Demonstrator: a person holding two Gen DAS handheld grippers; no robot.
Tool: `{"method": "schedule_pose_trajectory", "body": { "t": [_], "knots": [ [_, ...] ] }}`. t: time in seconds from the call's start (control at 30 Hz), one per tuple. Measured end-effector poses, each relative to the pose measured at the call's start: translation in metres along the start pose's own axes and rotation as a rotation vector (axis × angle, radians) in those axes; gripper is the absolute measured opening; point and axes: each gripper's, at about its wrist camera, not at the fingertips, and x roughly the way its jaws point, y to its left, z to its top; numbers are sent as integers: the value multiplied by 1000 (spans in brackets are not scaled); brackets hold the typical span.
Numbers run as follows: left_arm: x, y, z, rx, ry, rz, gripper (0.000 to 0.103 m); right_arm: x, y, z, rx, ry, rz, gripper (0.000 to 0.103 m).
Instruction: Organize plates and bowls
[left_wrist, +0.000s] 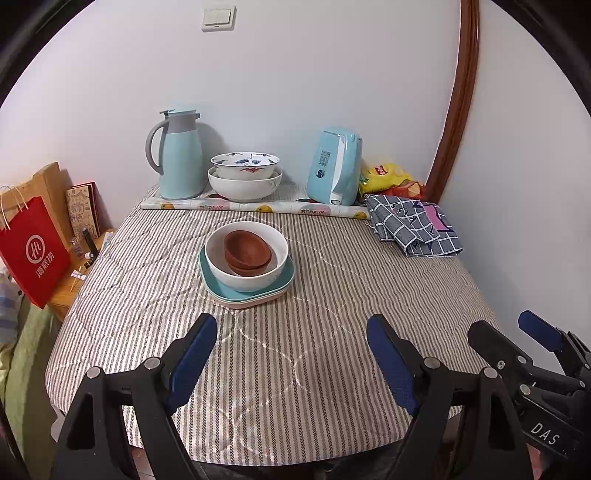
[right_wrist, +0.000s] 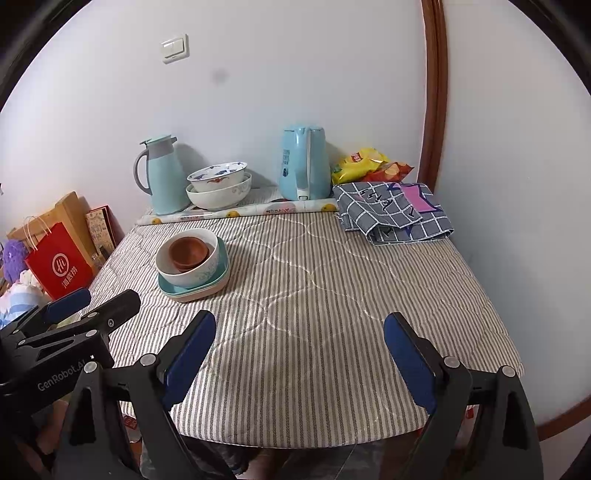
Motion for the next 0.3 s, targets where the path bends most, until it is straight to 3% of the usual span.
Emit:
{"method": "schedule_pose_trajectory", "body": {
  "t": [0.3],
  "knots": [
    [3, 0, 1, -3, 1, -3, 83, 0, -1, -1, 2, -3, -3, 91]
  ]
}}
